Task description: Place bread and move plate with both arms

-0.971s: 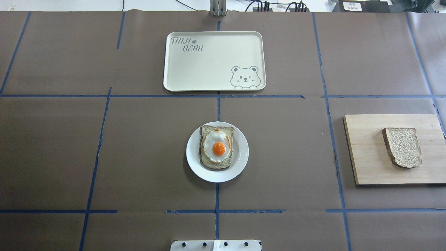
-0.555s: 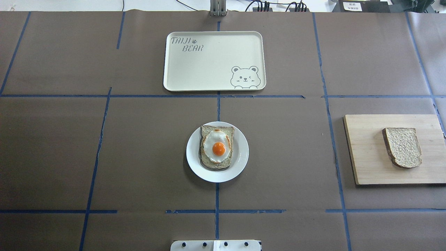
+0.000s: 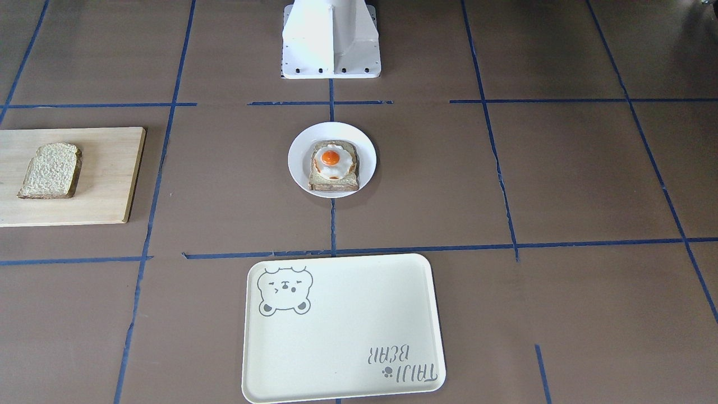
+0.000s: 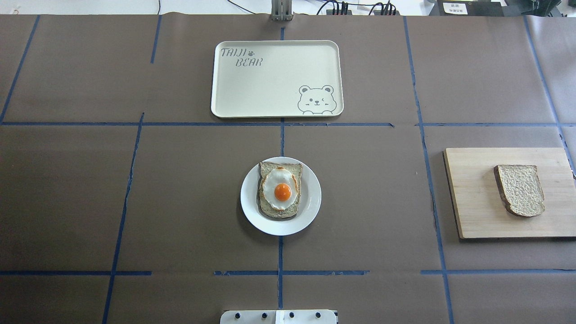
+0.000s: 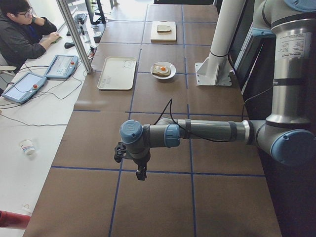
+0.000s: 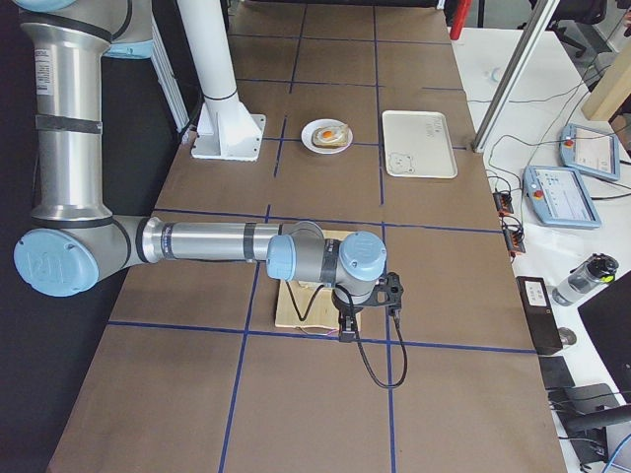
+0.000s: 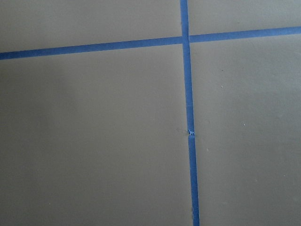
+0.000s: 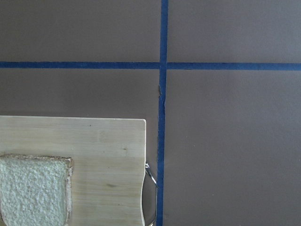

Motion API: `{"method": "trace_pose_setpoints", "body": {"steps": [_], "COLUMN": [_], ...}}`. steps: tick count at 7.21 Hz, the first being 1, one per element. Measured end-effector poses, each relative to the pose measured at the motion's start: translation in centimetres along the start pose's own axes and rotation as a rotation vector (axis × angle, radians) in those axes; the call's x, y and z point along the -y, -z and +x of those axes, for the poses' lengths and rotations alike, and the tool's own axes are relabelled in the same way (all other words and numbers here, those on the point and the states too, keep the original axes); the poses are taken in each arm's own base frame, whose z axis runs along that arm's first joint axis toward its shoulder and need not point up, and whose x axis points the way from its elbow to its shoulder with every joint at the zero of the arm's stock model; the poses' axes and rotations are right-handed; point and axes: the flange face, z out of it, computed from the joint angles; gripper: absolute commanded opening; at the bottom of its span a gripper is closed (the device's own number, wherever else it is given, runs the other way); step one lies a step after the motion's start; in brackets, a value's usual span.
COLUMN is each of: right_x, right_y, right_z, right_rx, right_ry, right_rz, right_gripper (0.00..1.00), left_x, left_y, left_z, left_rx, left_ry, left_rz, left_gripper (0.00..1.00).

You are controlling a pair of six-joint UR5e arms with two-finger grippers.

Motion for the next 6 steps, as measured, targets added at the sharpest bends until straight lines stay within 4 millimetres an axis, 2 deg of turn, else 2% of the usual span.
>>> {"method": "trace_pose_setpoints", "body": {"steps": [3,5,6], "right_x": [1.7,1.4,0.5], "right_y": [1.9,2.4,2.5], "right_z": [-1.9,-2.6,-3.1], "right_rx": [0.008,0.025,0.028], "right_ry": [0.012,-0.033,-0.053], "right_rz": [0.039,0.048,0.058], "right_gripper": [1.00,1.00,1.00], "left_x": [0.1,0.1,0.1], "left_y": [0.5,0.9,1.0], "left_z": [0.3,0.6,0.7], "left_rx": [0.002,0.003,0.003], "left_ry": [-0.006,-0.011,-0.011], "left_rz": [0.010,0.018,0.020], "left_gripper": [1.00,1.00,1.00]}}
